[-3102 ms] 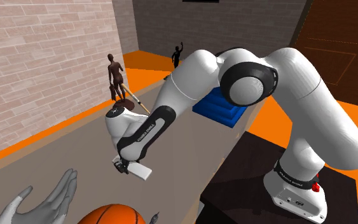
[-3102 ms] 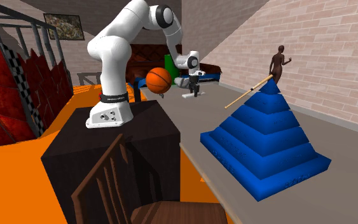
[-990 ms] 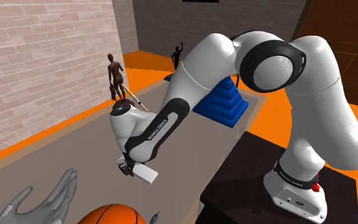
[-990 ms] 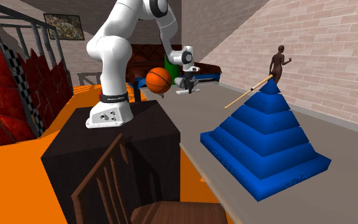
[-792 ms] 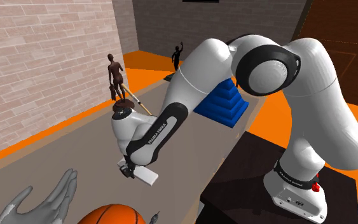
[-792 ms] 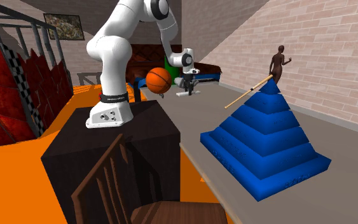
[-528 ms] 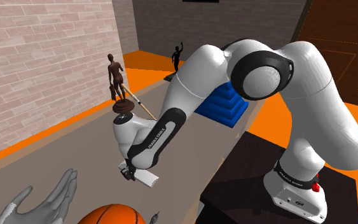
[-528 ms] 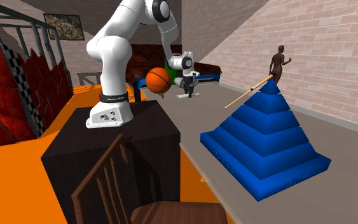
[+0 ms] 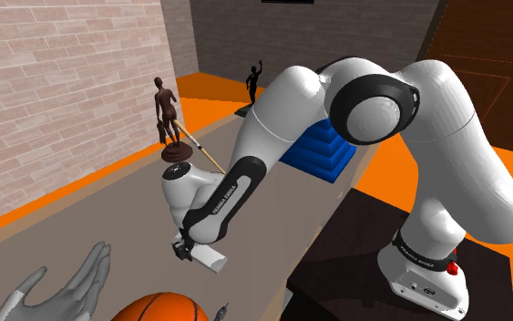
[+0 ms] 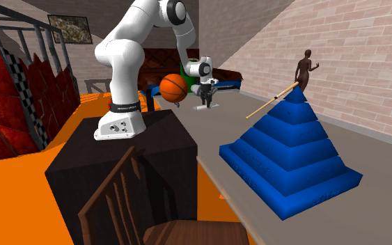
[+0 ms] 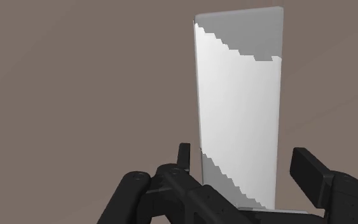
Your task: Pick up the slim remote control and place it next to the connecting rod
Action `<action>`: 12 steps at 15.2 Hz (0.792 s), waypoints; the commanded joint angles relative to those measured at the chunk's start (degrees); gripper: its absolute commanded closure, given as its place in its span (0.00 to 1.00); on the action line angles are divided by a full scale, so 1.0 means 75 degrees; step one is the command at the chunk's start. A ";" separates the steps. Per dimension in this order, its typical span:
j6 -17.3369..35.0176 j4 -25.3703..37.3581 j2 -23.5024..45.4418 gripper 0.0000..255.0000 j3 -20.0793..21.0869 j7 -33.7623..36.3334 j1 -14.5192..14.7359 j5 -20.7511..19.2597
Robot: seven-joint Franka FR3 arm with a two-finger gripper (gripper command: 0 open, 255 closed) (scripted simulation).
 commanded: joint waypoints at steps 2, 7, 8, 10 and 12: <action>0.0000 0.0001 0.0000 0.00 0.0000 0.0000 0.0000 0.0000; -0.0307 -0.0118 -0.0427 0.00 0.0007 -0.0004 0.0001 0.0006; -0.0469 -0.0163 -0.0633 0.00 0.0011 -0.0007 0.0002 0.0010; -0.0600 -0.0190 -0.0792 0.00 0.0013 -0.0009 0.0002 0.0013; -0.0600 -0.0190 -0.0792 0.00 0.0013 -0.0009 0.0003 0.0014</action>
